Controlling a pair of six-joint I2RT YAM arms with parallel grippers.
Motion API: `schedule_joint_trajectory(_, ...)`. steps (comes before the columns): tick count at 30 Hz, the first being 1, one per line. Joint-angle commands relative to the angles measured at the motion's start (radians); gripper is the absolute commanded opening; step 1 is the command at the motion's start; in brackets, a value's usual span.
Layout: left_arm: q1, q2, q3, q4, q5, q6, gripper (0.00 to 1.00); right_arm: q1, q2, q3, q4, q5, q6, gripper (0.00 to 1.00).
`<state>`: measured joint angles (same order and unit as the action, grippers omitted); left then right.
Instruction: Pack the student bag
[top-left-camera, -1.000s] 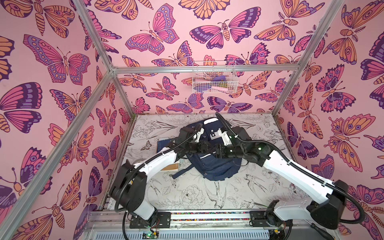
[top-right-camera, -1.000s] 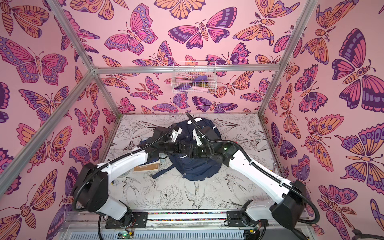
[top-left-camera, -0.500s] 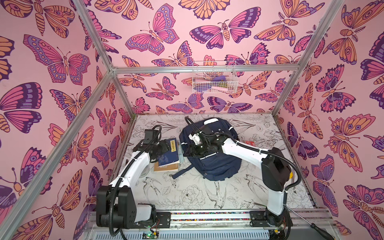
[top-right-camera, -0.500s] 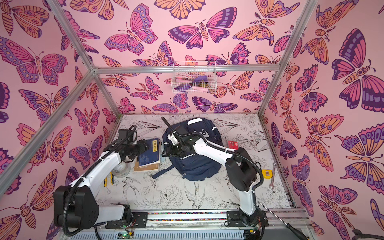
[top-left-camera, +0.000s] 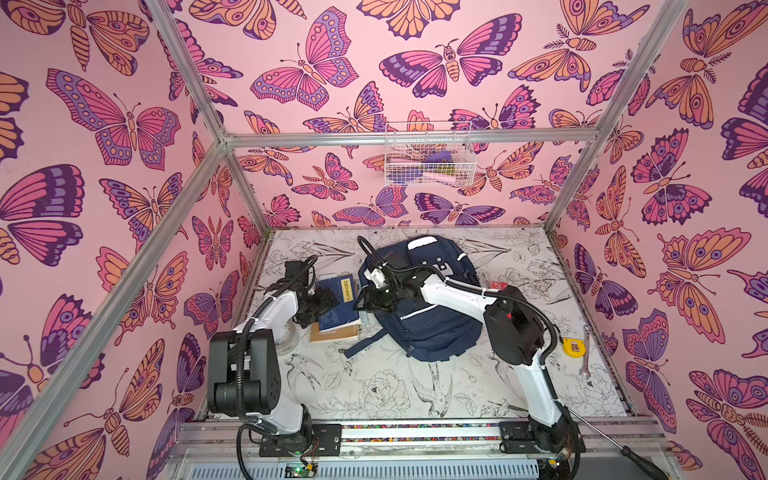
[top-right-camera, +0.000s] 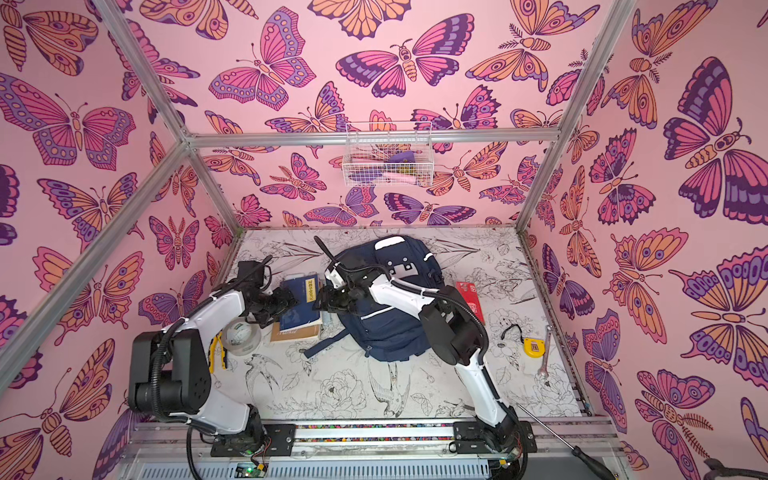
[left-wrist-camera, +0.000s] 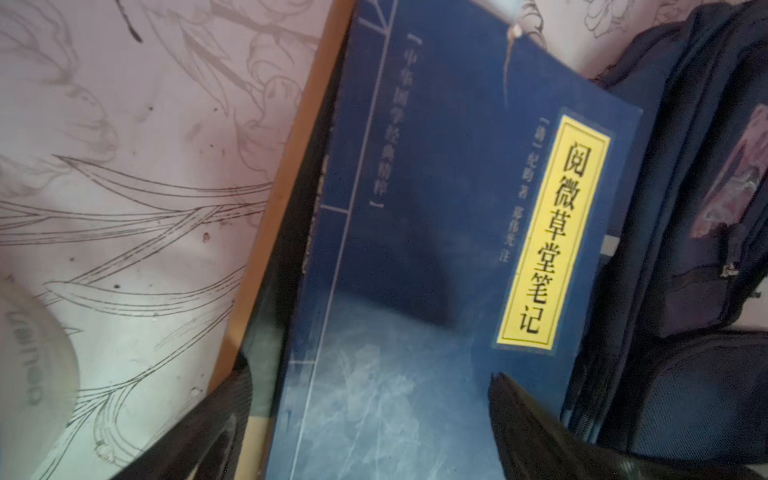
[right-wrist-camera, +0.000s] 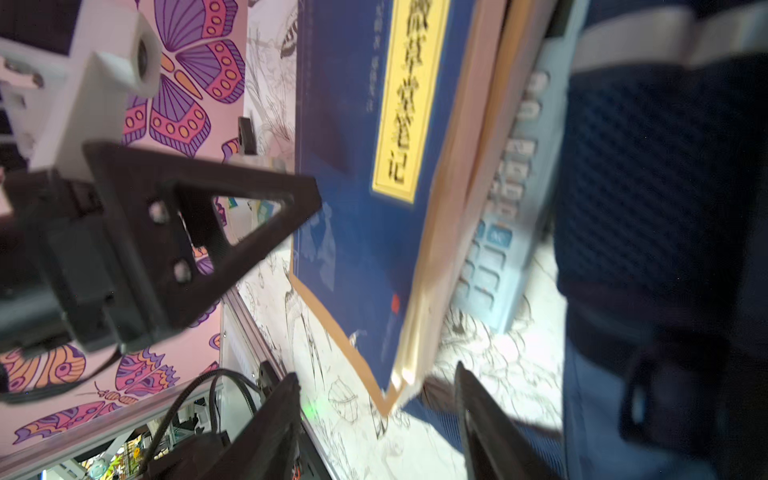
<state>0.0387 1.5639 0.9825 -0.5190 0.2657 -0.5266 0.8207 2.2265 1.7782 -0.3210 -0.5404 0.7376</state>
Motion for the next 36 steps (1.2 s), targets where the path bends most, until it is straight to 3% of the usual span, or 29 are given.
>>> schedule_joint_trajectory(1, 0.0, 0.021, 0.015, -0.004, 0.05, 0.023, 0.88, 0.003, 0.055, 0.072, -0.005, -0.021, 0.024, 0.61)
schedule_joint_trajectory(12, -0.046, 0.05, 0.024, -0.007, 0.093, 0.027, 0.74, -0.035, 0.143, 0.137, -0.023, -0.072, 0.03, 0.61)
schedule_joint_trajectory(22, -0.071, 0.067, 0.031, -0.016, 0.046, 0.02, 0.66, -0.067, 0.177, 0.137, 0.018, -0.157, 0.061, 0.56)
schedule_joint_trajectory(28, -0.069, 0.065, 0.029, -0.038, 0.02, 0.024, 0.64, -0.104, 0.177, 0.13, -0.034, -0.151, 0.007, 0.64)
schedule_joint_trajectory(36, -0.06, 0.068, 0.04, -0.055, 0.017, 0.04, 0.62, -0.103, 0.245, 0.2, -0.071, -0.199, -0.006, 0.67)
